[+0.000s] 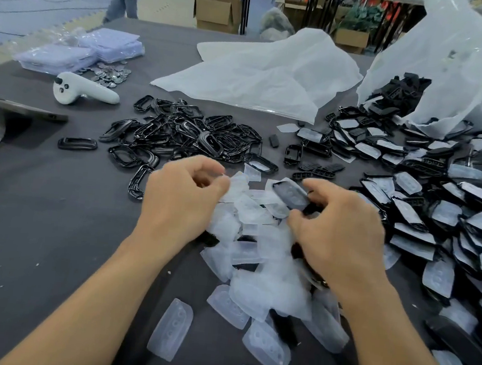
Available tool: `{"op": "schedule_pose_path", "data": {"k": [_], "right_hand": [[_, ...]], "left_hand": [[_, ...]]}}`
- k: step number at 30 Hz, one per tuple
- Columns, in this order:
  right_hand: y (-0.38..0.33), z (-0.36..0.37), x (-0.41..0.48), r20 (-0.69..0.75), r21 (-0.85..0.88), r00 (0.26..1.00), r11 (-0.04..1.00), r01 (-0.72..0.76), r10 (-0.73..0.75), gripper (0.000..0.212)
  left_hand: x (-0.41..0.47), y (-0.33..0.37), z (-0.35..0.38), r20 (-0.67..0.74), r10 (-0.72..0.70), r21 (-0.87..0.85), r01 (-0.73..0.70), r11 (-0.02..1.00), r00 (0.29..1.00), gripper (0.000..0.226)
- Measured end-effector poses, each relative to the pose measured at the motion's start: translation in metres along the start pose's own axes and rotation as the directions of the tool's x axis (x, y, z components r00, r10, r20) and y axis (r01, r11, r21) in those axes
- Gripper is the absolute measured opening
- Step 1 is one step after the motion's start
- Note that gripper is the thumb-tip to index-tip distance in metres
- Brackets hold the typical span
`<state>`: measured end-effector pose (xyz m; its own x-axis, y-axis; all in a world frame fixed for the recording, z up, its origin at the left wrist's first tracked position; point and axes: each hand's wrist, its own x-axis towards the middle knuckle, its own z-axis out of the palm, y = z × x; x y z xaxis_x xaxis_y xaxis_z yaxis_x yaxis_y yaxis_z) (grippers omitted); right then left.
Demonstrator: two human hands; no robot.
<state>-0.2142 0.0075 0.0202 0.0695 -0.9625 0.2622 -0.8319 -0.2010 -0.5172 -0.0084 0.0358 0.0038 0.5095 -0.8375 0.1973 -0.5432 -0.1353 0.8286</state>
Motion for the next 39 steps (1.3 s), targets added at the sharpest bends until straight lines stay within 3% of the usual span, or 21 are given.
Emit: {"op": "schedule_pose_path", "data": {"k": [3,5,9,11,13,20,25,29,34,39], "right_hand": [[0.012,-0.003,0.007,-0.086,-0.070,0.984,0.985,-0.159,0.153,0.052],[0.014,-0.002,0.007,-0.064,-0.044,0.983,0.984,-0.173,0.170,0.054],[-0.002,0.009,-0.001,0.105,0.117,0.993,0.992,0.048,-0.061,0.042],[-0.013,0.018,-0.009,0.220,0.169,0.959,0.975,0.142,-0.177,0.042],[-0.019,0.026,-0.016,0.299,0.181,0.917,0.960,0.216,-0.263,0.040],[-0.023,0.028,-0.022,0.201,0.167,0.931,0.947,0.274,-0.305,0.011],[-0.023,0.027,-0.021,0.122,0.237,0.959,0.945,0.224,-0.257,0.018],[-0.017,0.026,-0.018,0.060,0.388,0.981,0.910,0.147,-0.184,0.017],[-0.012,0.026,-0.012,0.018,0.504,0.995,0.861,0.077,-0.099,0.015],[-0.009,0.026,-0.007,0.029,0.619,0.999,0.786,0.010,-0.035,0.015]], "left_hand": [[0.013,-0.014,-0.009,-0.084,0.052,0.225,-0.032,0.974,0.995,0.024],[0.022,-0.023,-0.013,-0.067,0.079,0.370,-0.049,0.928,0.995,0.040],[0.032,-0.032,-0.013,0.063,0.083,0.484,-0.103,0.869,0.995,0.052],[0.031,-0.033,-0.011,0.110,0.118,0.552,-0.159,0.818,0.987,0.044],[0.031,-0.032,-0.011,0.059,0.155,0.575,-0.160,0.802,0.986,0.032],[0.026,-0.024,-0.009,-0.147,0.208,0.496,-0.110,0.861,0.967,0.007],[0.023,-0.021,-0.010,-0.266,0.157,0.431,-0.029,0.902,0.951,0.008],[0.019,-0.014,-0.011,-0.268,-0.017,0.263,0.090,0.961,0.963,0.029],[0.007,-0.009,-0.009,-0.296,-0.043,0.107,0.077,0.991,0.954,0.045],[-0.002,-0.003,0.000,-0.116,-0.049,-0.129,0.034,0.991,0.992,0.042]]}}
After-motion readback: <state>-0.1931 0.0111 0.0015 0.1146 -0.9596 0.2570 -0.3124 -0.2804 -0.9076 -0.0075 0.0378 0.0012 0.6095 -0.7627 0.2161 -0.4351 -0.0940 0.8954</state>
